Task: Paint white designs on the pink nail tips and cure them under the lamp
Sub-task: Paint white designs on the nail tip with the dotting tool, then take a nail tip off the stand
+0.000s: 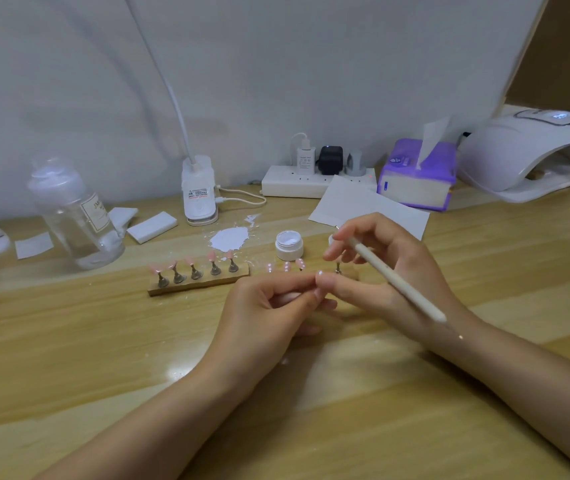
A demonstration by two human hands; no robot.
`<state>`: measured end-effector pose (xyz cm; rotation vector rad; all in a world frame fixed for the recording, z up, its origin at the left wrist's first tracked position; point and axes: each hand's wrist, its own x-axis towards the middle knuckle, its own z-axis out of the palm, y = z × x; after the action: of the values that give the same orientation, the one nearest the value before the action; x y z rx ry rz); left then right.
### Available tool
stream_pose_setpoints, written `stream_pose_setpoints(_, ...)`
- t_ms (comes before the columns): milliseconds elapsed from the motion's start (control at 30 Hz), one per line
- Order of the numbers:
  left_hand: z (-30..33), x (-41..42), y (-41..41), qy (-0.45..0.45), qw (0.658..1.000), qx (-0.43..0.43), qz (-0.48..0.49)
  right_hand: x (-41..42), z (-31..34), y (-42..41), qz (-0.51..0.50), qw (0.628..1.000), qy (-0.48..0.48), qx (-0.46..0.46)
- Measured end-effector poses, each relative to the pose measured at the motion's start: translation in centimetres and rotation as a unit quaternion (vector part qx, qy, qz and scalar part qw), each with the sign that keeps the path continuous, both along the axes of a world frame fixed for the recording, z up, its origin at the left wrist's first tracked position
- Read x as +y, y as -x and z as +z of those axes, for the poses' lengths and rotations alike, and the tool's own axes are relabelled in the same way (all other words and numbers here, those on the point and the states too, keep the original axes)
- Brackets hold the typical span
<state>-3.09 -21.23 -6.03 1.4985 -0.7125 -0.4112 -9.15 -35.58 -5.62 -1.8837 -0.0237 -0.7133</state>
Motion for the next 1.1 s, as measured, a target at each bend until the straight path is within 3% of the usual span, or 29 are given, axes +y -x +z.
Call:
stream_pose_setpoints(333,0.2,0.1,0.1,0.011,1.000,0.013,0.012,0.4,0.4,0.3,0.005,0.996,0.084,0.001)
stream_pose_setpoints(633,0.2,0.1,0.1,-0.004,1.000,0.010,-0.003,0.7,0.3,0.1,0.011,0.999,0.033,-0.006)
stream_pose_setpoints(833,-0.1,-0.2,0.1,-0.045,0.999,-0.018,-0.015,-0.6,0.3,-0.9,-0.013,0.995,-0.087,-0.037)
stream_pose_setpoints(1100,-0.1,-0.3,0.2,-0.060,0.997,-0.027,-0.028,-0.6,-0.4,-1.6,-0.017,0.999,0.033,0.014)
